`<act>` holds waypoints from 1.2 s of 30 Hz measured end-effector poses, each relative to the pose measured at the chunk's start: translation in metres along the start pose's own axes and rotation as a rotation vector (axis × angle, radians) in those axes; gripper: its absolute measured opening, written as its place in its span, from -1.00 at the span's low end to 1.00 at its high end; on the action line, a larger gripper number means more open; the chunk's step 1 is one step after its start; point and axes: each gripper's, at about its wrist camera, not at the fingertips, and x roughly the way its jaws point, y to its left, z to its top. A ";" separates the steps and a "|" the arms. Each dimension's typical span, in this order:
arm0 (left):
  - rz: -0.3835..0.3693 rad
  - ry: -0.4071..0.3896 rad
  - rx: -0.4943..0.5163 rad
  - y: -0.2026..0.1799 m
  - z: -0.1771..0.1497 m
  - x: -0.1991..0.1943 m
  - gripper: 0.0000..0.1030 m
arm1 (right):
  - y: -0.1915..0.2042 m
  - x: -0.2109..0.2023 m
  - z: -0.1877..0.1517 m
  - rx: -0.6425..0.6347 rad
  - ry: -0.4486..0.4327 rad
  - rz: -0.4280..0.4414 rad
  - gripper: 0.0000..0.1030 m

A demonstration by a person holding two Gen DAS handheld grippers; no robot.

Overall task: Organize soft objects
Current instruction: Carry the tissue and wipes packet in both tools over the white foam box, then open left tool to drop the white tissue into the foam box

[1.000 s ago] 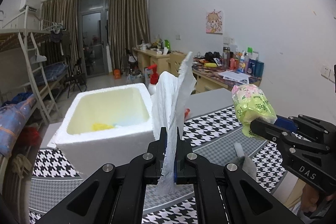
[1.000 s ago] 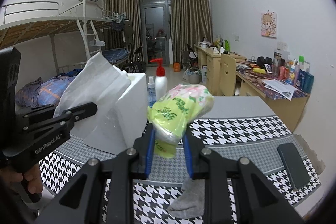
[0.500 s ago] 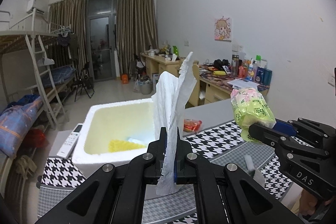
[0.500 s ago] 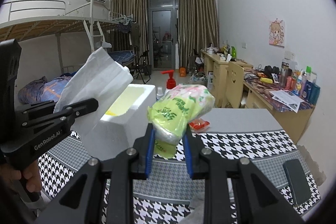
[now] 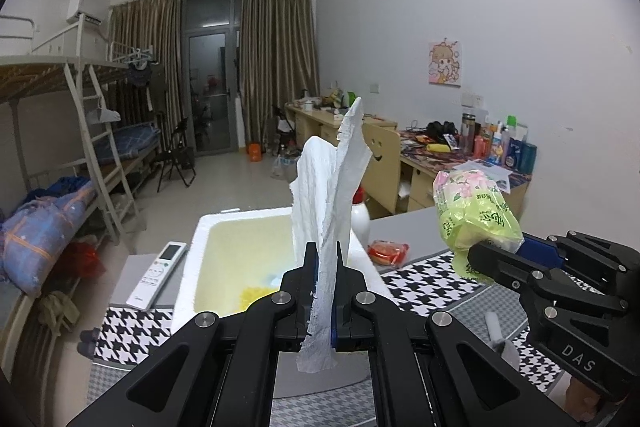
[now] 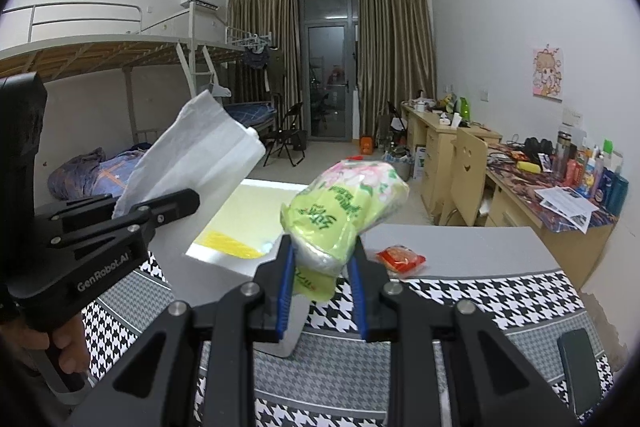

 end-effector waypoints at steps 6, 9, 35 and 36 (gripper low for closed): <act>0.039 -0.009 -0.010 0.011 0.003 0.004 -0.93 | 0.008 0.010 0.006 -0.027 0.009 0.000 -0.43; 0.045 -0.004 -0.013 0.014 0.005 0.007 -0.93 | 0.013 0.014 0.011 -0.040 0.009 0.008 -0.43; 0.067 0.089 -0.064 0.043 0.012 0.058 -0.93 | 0.036 0.056 0.027 -0.067 0.057 0.067 -0.43; 0.062 0.093 -0.066 0.044 0.012 0.060 -0.93 | 0.036 0.058 0.027 -0.067 0.059 0.066 -0.43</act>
